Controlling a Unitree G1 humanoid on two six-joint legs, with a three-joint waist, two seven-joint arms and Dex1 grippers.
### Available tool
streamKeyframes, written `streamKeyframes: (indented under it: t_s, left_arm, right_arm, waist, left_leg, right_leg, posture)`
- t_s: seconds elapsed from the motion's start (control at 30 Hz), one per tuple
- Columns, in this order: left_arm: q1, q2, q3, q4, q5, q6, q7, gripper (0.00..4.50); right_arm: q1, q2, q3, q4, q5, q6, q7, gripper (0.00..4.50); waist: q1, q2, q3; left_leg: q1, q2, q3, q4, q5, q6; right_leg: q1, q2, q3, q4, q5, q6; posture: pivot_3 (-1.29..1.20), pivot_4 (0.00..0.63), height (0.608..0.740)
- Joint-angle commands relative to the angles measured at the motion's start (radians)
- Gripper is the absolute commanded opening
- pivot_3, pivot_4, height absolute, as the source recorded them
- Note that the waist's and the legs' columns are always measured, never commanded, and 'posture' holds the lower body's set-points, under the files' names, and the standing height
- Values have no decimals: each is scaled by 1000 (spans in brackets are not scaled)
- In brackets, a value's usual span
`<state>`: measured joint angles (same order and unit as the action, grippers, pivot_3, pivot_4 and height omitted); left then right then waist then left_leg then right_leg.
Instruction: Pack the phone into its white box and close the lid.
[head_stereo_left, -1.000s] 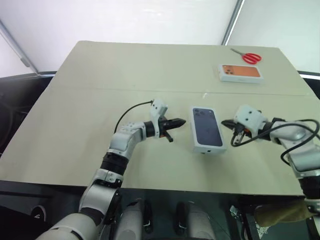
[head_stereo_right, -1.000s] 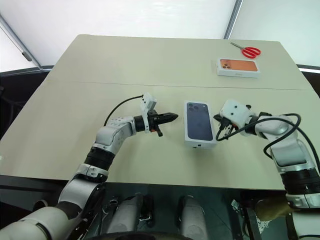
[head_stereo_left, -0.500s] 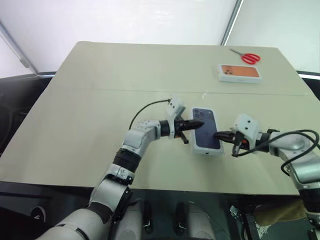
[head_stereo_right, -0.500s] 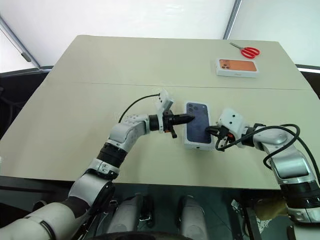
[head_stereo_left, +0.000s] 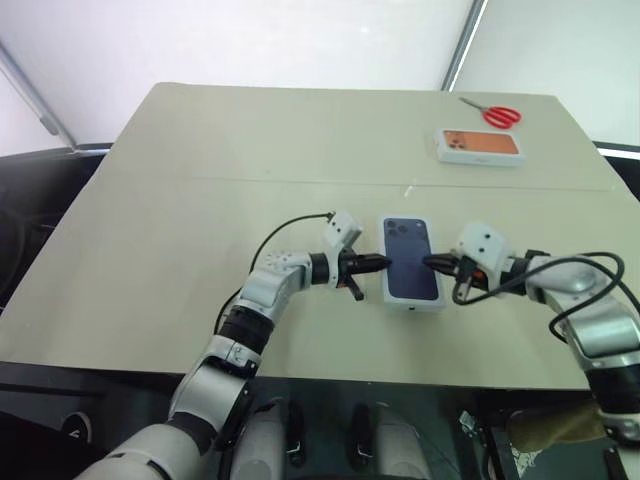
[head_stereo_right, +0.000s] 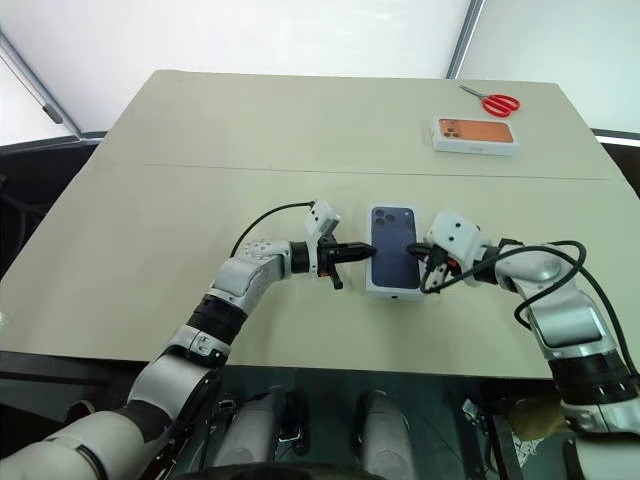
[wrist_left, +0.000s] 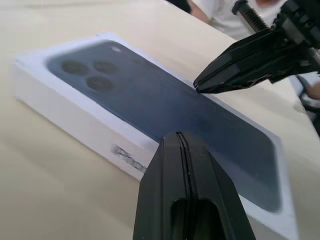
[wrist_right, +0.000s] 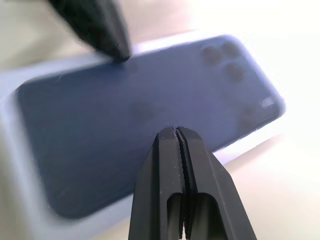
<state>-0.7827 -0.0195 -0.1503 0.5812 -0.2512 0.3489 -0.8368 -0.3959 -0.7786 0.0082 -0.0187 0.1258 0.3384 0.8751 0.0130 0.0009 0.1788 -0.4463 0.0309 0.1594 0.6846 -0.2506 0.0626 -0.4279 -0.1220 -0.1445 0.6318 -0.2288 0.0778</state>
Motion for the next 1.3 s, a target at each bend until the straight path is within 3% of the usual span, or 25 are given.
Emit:
streamKeyframes:
  t_s: [0.03, 0.23, 0.37, 0.57, 0.67, 0.77, 1.0, 1.3]
  left_arm:
    - [-116, -28, 55, 102, 2, -105, 49, 0]
    - [-245, -62, 70, 379, 59, -255, 79, 0]
    - [-258, -72, 32, 504, 139, -302, 95, 0]
    - [-238, -65, 32, 515, 166, -344, 25, 0]
    - [-235, -50, 68, 479, 129, -318, -28, 0]
    - [-221, -18, 98, 392, 91, -276, -80, 837]
    - [-66, 204, 110, -24, 33, -97, -210, 4335]
    - [227, 512, 240, -405, -98, 82, -249, 4429]
  right_arm:
    - [-96, 28, 4, 86, -49, -56, -64, 58]
    - [-198, 91, 68, 278, -125, -106, -115, 58]
    - [-182, 100, 115, 336, -176, -125, -119, 58]
    - [-158, 105, 92, 302, -153, -116, -101, 58]
    - [-160, 121, 29, 265, -43, -8, -54, 58]
    - [-146, 120, -25, 193, 48, 63, -10, 903]
    - [-46, 60, -126, 56, 164, 70, 64, 4393]
    - [124, -51, -234, -58, 261, 66, 167, 4459]
  waist:
    - [0, 0, 0]
    - [-4, 0, 0]
    - [-6, 0, 0]
    - [-5, 0, -1]
    - [-5, 0, -1]
    - [-8, 0, -1]
    - [-27, 1, 0]
    - [-23, 1, 0]
  left_leg:
    - [0, 0, 0, 0, 0, 0]
    - [1, -1, 1, 0, 0, 0]
    - [1, -1, 2, 0, 0, 0]
    - [3, 0, 1, 0, 0, 0]
    - [3, 0, 1, 0, 0, 0]
    - [2, 0, 1, 0, 0, 0]
    - [1, 0, 1, -1, 0, 0]
    - [2, 1, 1, -1, 0, -1]
  right_leg:
    - [0, 0, 0, 0, 0, 0]
    - [1, 2, -1, 0, 0, 0]
    - [1, 3, -1, 0, 0, 1]
    - [3, 2, -1, 0, 0, 0]
    - [3, 1, -1, 0, 0, 0]
    - [2, 1, -1, 0, 0, 0]
    - [1, 1, -1, 1, 0, 0]
    - [1, 1, 1, 0, 0, 0]
  posture:
    - [0, 150, 738]
    - [0, 150, 738]
    - [0, 150, 738]
    - [0, 150, 738]
    - [0, 150, 738]
    - [0, 150, 738]
    - [0, 150, 738]
    - [0, 150, 738]
